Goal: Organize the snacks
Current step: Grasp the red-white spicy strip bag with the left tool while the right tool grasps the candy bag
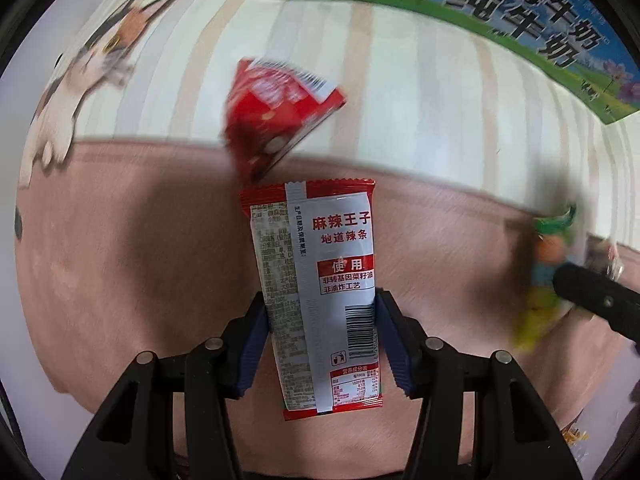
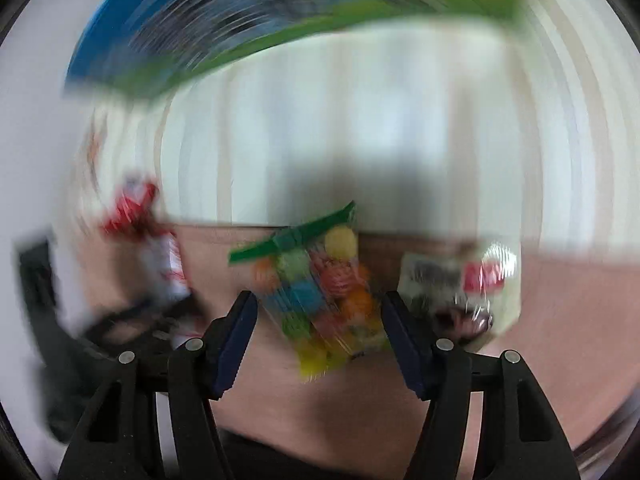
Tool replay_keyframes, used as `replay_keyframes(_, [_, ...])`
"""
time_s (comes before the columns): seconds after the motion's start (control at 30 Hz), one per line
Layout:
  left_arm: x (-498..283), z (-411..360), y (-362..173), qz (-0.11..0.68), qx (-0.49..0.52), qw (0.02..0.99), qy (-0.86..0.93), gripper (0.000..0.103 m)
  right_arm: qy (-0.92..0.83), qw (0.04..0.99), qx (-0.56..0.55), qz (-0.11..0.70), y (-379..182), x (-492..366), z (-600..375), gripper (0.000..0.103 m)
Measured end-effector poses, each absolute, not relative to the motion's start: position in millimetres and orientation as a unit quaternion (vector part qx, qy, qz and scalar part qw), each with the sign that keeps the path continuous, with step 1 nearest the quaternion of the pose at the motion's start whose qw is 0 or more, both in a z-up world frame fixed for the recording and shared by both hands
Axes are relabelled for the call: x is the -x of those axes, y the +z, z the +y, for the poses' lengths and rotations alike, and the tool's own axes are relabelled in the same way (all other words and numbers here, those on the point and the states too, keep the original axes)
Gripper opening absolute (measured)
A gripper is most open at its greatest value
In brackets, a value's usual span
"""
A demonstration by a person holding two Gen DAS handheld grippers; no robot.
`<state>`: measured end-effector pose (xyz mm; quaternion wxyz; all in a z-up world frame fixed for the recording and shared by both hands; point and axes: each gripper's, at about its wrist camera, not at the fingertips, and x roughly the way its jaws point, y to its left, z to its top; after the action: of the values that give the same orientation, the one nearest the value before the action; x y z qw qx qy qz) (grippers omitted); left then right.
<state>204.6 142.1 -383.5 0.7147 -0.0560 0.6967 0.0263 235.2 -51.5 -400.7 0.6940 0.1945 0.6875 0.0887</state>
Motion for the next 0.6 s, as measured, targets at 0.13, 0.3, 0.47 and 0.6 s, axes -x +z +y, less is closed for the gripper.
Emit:
replay_keyframes(0.13, [-220,129,-381,0.693,0.034,0.720,0.001,0.055,0.083,0.685,-0.233,0.686,-405,-224,-69,0.087])
replay_keyframes(0.3, [-213,135,-386,0.709,0.050,0.704,-0.013,0.063,0.078,0.717,-0.142,0.678,-404,-212,-38,0.087])
replay_keyframes(0.47, [-200,142,-392,0.704,0.061,0.708,0.008,0.062,0.045,0.734,-0.096,0.671,-421,-211,-27,0.066])
replay_keyframes(0.6, [-194,139,-389,0.696,0.056,0.716,0.018,0.048,0.032,0.749,-0.090,0.655,-425,-211,-16,0.057])
